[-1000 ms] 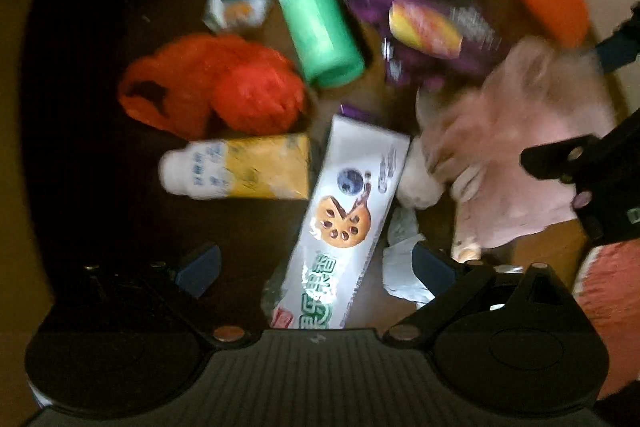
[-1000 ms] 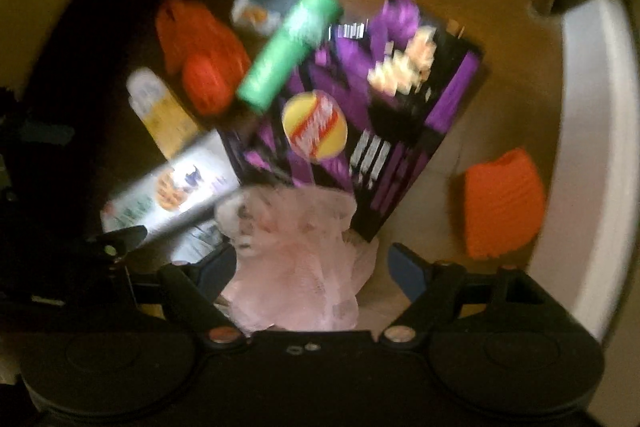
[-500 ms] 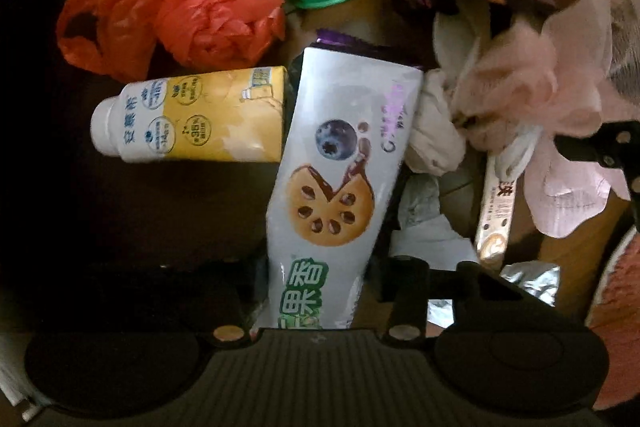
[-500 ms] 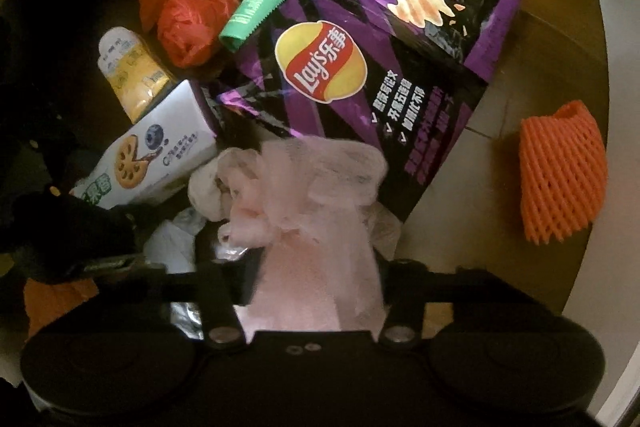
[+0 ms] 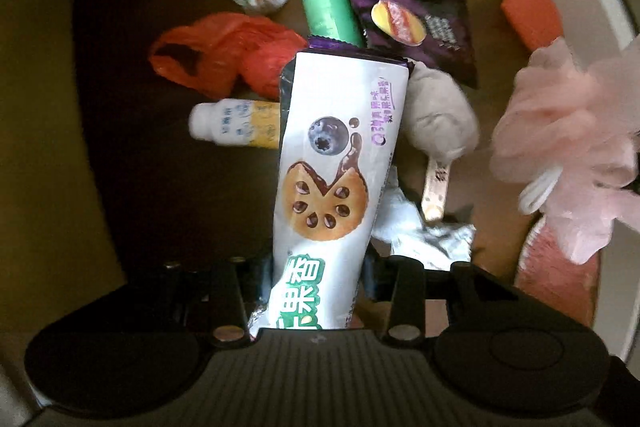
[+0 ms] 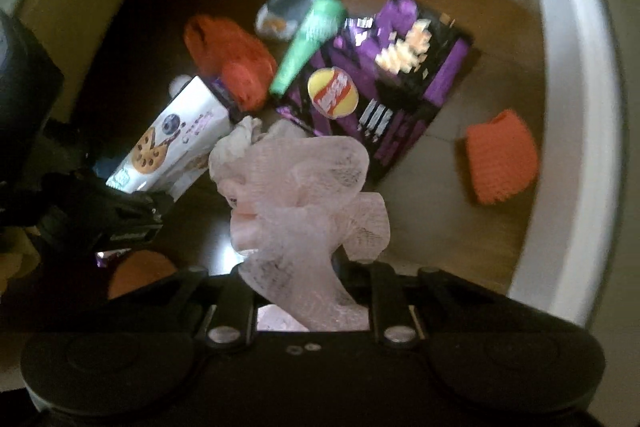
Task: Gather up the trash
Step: 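Close the left tool on the biscuit box while the right tool grips the pink mesh puff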
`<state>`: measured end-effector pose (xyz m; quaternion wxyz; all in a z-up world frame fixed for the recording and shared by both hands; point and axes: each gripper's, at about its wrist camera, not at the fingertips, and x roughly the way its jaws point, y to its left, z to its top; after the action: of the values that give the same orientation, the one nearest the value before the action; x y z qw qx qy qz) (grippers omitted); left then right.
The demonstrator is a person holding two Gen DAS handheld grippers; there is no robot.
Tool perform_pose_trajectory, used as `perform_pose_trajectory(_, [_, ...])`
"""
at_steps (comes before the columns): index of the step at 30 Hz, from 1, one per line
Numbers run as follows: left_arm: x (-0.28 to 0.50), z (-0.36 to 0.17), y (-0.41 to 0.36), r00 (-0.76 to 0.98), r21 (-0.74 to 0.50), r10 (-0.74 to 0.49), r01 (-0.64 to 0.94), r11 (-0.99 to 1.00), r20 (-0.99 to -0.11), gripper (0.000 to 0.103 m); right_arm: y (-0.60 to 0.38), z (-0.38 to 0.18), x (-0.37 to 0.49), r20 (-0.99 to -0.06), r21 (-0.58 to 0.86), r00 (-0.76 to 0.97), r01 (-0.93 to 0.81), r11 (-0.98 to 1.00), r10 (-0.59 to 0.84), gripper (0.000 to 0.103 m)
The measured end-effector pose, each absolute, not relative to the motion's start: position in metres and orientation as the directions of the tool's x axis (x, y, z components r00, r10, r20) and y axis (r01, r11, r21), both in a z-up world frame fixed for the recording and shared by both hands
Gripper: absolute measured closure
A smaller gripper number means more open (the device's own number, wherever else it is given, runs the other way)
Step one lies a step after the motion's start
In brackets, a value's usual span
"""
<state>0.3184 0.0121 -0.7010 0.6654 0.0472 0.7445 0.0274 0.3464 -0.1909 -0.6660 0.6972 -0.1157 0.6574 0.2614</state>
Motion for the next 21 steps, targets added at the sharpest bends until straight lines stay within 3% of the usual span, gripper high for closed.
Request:
perform_pose_trajectory(11, [0.308, -0.541, 0.011, -0.074, 0.107, 0.107, 0.009, 0.994, -0.991, 0.063, -0.207, -0.502, 0.343, -0.966, 0.182, 0.089, -0.438, 0.88, 0.244, 0.086])
perform_pose_trajectory(21, [0.308, -0.443, 0.0, 0.019, 0.101, 0.101, -0.002, 0.995, -0.995, 0.063, -0.216, -0.39, 0.36, -0.925, 0.212, 0.203, -0.426, 0.879, 0.321, 0.086])
